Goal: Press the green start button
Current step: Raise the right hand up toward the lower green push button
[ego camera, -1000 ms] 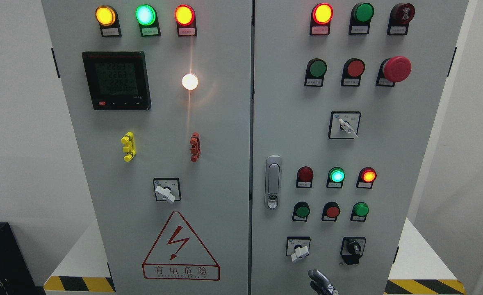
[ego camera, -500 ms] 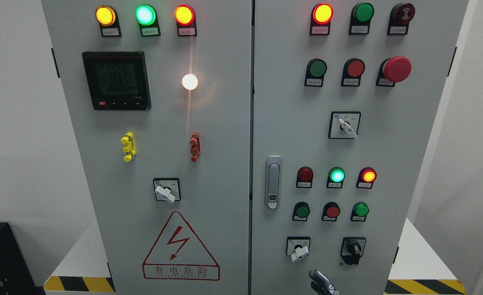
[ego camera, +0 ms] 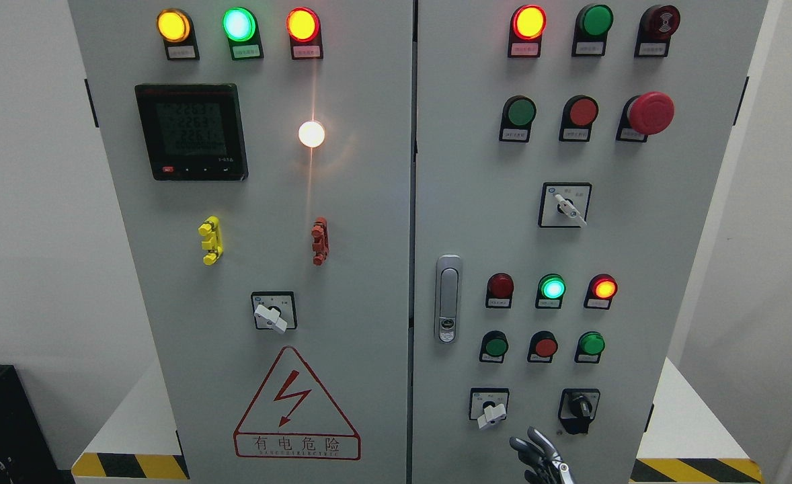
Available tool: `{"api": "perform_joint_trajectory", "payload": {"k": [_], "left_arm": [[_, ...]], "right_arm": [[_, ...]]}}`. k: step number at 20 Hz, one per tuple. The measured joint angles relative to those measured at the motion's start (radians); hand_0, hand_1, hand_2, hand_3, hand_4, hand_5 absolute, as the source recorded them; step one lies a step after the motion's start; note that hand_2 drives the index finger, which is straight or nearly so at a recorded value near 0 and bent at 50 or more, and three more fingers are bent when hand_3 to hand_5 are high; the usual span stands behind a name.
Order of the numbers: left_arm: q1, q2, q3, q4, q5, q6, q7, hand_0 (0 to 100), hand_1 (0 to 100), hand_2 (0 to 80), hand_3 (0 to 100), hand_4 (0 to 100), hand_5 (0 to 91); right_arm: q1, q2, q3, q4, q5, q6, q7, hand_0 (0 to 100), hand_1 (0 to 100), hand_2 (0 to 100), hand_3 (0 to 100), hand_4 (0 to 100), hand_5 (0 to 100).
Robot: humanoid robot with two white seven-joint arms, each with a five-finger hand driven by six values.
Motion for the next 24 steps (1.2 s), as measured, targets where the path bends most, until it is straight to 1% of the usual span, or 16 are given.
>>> {"api": "perform_joint_trajectory", "payload": {"k": [2,3,5,6,7,8,11,13,16,17,18,20,24], "left_arm": [[0.0,0.0,0.0,0.0,0.0,0.0,0.0,12,56,0.0,0,0,0.0],[0.0,0.0,0.0,0.0,0.0,0.0,0.0,12,56,0.0,0,0,0.0],[0.0,0.0,0.0,0.0,0.0,0.0,0.0,12,56,0.0,0,0,0.0],[0.0,0.0,0.0,0.0,0.0,0.0,0.0,12,56,0.0,0,0,0.0],[0.0,0.0,0.0,0.0,0.0,0.0,0.0,12,56,0.0,0,0,0.0],[0.0,0.0,0.0,0.0,0.0,0.0,0.0,12,56,0.0,0,0,0.0],[0.0,0.0,0.0,0.0,0.0,0.0,0.0,12,56,0.0,0,0,0.0],[0.0,0.0,0.0,0.0,0.0,0.0,0.0,12,56,0.0,0,0,0.0],[0.0,0.0,0.0,0.0,0.0,0.0,0.0,12,56,0.0,0,0,0.0],[0.0,0.0,0.0,0.0,0.0,0.0,0.0,12,56,0.0,0,0,0.0],[0.0,0.0,0.0,0.0,0.0,0.0,0.0,12,56,0.0,0,0,0.0],[0.0,0.0,0.0,0.0,0.0,0.0,0.0,12,56,0.0,0,0,0.0],[0.0,0.0,0.0,0.0,0.0,0.0,0.0,12,56,0.0,0,0,0.0]], "right_arm": [[-0.016,0.001,0.009,-0.001,0.083,-0.002,-0.022,16,39,0,84,86,100],[-0.023,0.001,0.013,-0.001,0.132,-0.002,-0.03,16,39,0,86,86,100],[-0.037,0.001,0.023,-0.002,0.223,-0.002,-0.048,19,35,0,92,89,100],[-0.043,0.001,0.029,-0.002,0.273,-0.002,-0.056,20,34,0,93,89,100],[-0.048,0.002,0.035,-0.002,0.322,-0.002,-0.059,19,32,0,95,90,100],[-0.053,0.002,0.04,-0.003,0.368,-0.002,-0.062,15,31,0,96,91,100],[-0.065,0.003,0.055,-0.003,0.512,-0.002,-0.067,9,32,1,98,92,100],[-0.073,0.003,0.062,-0.003,0.597,-0.002,-0.067,8,32,1,99,92,100],[-0.085,0.003,0.073,-0.003,0.725,-0.002,-0.072,4,37,0,99,92,100],[-0.088,0.003,0.075,-0.002,0.765,-0.002,-0.077,8,38,0,99,92,100],[-0.092,0.004,0.078,-0.001,0.804,-0.004,-0.087,10,38,0,99,92,100],[-0.099,0.004,0.082,0.002,0.872,-0.015,-0.109,18,38,0,99,92,100],[-0.129,0.005,0.088,0.017,0.97,-0.029,-0.148,23,37,0,98,92,100]]}}
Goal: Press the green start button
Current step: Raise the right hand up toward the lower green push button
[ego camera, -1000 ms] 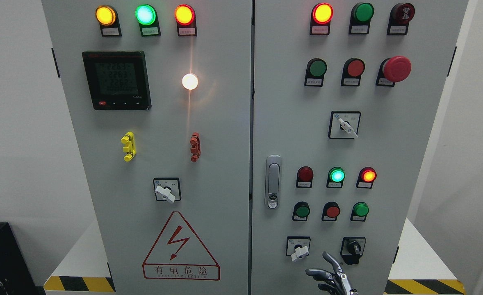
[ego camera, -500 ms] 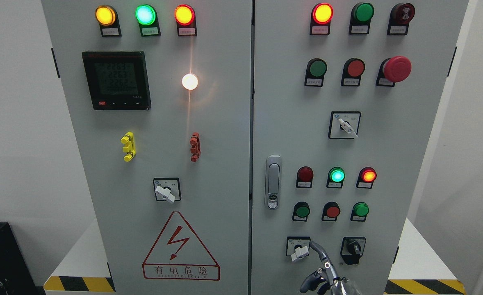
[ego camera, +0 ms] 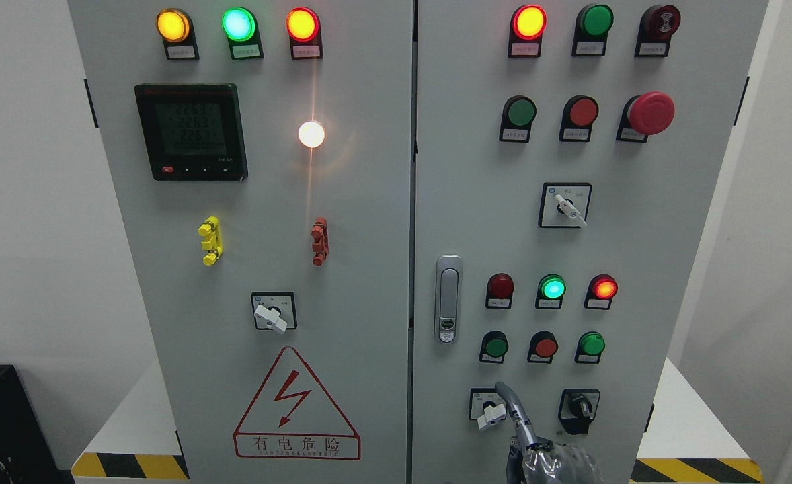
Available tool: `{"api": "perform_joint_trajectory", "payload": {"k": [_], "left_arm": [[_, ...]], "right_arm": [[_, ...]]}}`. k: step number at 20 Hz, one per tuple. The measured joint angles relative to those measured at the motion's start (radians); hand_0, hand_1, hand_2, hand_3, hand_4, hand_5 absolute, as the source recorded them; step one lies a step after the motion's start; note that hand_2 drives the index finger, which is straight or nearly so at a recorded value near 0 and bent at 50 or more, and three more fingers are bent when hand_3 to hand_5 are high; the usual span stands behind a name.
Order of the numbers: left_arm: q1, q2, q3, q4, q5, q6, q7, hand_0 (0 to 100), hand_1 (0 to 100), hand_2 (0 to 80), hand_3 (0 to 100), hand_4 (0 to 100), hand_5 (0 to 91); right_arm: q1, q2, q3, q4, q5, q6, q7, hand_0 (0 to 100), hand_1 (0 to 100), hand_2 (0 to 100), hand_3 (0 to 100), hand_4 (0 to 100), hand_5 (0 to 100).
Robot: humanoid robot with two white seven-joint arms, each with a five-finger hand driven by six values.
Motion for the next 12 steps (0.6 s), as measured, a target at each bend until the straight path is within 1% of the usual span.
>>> {"api": "perform_joint_trajectory", "payload": {"k": [4,7,12], "left_arm": [[0.0,0.0,0.0,0.0,0.0,0.0,0.0,12,56,0.0,0,0,0.0],[0.0,0.0,0.0,0.0,0.0,0.0,0.0,12,56,0.0,0,0,0.0],[0.0,0.0,0.0,0.0,0.0,0.0,0.0,12,56,0.0,0,0,0.0]], "right_arm": [[-0.021,0.001,0.003,0.028,0.056,-0.002,-0.045,26,36,0,97,92,100],[-0.029,0.001,0.005,0.054,0.078,-0.002,-0.059,28,36,0,97,92,100],[-0.068,0.002,0.006,0.098,0.098,-0.003,-0.066,30,35,0,97,92,100]]}}
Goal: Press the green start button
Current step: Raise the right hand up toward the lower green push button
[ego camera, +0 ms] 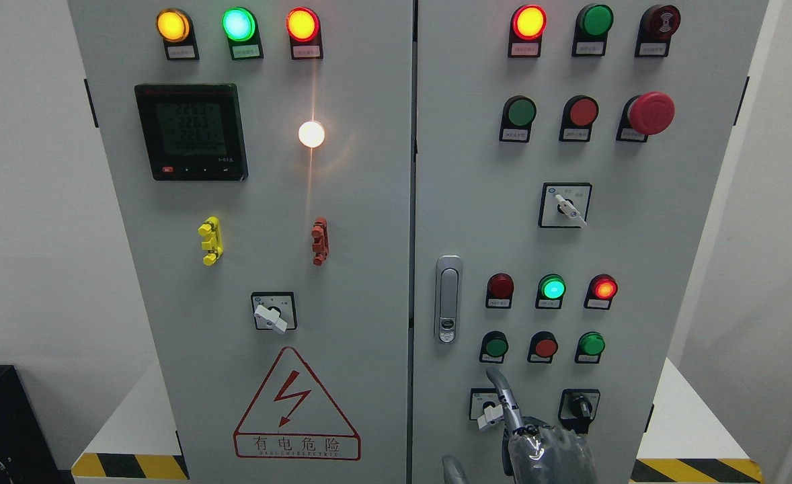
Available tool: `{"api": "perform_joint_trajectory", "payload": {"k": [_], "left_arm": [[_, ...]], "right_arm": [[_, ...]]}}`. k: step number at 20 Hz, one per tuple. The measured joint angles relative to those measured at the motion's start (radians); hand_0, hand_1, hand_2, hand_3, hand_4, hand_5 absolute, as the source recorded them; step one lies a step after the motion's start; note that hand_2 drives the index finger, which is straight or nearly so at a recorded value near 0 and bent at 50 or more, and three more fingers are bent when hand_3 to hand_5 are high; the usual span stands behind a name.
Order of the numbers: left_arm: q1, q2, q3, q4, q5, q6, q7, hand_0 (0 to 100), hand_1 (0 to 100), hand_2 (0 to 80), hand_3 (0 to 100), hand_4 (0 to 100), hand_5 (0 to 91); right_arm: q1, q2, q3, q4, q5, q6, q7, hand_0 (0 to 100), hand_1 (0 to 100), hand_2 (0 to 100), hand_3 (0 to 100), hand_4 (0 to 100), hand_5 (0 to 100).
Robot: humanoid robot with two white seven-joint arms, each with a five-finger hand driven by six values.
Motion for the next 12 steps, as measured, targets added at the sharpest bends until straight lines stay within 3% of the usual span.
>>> {"api": "perform_joint_trajectory", "payload": {"k": [12], "left_arm": [[0.0,0.0,0.0,0.0,0.0,0.0,0.0,12,56,0.0,0,0,0.0]], "right_arm": [[-0.063,0.0,-0.029,0.103,0.009,-0.031,-0.035,34,34,0,97,92,100]]}}
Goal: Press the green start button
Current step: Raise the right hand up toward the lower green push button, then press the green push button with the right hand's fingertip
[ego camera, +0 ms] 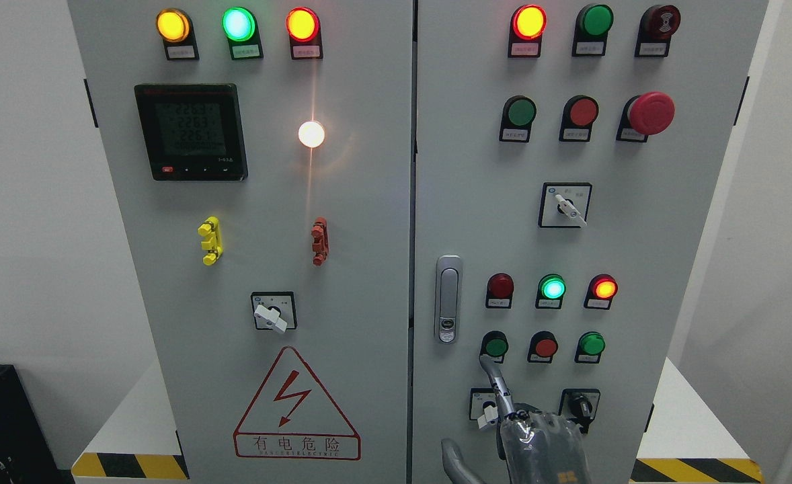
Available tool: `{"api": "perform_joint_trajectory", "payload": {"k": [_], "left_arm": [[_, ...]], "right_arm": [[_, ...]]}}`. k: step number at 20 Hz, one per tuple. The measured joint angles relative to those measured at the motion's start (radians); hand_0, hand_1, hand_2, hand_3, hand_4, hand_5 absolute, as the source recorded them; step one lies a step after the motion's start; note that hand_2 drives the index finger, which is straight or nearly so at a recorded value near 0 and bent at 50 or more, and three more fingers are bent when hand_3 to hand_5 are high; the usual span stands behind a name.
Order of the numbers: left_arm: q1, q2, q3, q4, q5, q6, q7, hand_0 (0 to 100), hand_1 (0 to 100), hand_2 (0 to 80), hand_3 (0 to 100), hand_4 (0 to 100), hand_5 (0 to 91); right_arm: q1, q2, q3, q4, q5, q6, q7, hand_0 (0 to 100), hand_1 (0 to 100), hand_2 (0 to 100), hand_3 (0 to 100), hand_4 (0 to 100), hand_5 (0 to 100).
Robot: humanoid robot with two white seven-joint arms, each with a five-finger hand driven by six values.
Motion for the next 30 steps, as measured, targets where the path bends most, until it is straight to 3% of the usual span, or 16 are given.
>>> {"api": "perform_joint_trajectory", "payload": {"k": [14,30], "left_arm": [[0.0,0.0,0.0,0.0,0.0,0.0,0.0,12,56,0.0,0,0,0.0],[0.0,0.0,0.0,0.0,0.0,0.0,0.0,12,56,0.0,0,0,0.0]], "right_arm": [[-0.054,0.0,-0.06,0.096,-0.006,-0.022,-0.011,37,34,0,98,92,100],[-0.098,0.001,-0.084,0.161,-0.008,-0.025,-0.015,39,34,0,98,92,100]]}}
